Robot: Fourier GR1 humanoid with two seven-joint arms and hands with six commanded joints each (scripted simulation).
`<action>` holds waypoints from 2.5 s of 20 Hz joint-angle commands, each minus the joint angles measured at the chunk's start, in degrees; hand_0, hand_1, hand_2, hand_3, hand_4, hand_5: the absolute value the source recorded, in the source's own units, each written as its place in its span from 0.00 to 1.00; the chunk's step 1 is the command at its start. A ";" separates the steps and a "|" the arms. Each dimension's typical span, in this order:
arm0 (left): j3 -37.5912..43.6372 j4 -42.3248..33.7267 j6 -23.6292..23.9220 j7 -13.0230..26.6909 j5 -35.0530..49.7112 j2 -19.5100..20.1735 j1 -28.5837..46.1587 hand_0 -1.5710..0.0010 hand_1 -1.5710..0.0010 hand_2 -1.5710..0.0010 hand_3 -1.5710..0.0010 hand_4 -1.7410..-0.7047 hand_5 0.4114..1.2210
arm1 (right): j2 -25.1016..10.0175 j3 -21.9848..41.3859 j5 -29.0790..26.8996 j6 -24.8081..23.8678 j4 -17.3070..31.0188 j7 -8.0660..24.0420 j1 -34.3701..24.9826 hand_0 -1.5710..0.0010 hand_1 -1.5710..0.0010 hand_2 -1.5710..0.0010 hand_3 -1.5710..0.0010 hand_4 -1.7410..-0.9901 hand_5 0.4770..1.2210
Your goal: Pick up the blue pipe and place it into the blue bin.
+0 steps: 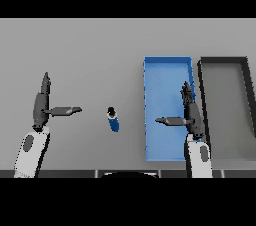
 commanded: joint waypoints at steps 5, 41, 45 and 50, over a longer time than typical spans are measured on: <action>-0.81 -1.02 0.80 -0.28 -0.71 -0.65 0.45 1.00 1.00 1.00 1.00 0.54 0.24 | -0.85 -0.57 -0.75 0.65 -0.37 -0.31 0.64 1.00 1.00 1.00 1.00 0.65 0.16; -22.67 3.17 -22.51 -5.28 -12.47 -7.34 -2.83 1.00 1.00 1.00 1.00 0.54 0.10 | -9.62 4.60 6.86 6.13 -7.96 -3.52 8.50 1.00 1.00 1.00 1.00 0.56 0.25; -23.20 6.54 -22.67 -5.81 -11.97 -11.41 -4.68 1.00 1.00 1.00 1.00 0.53 0.12 | -9.02 5.10 7.49 5.61 -8.35 -2.49 8.56 1.00 1.00 1.00 1.00 0.56 0.25; -22.29 7.03 -23.95 -6.31 -7.91 -14.15 -3.86 0.78 0.68 0.60 0.56 0.34 0.51 | -9.07 4.84 7.25 5.80 -7.52 -3.92 8.38 1.00 1.00 1.00 1.00 0.56 0.25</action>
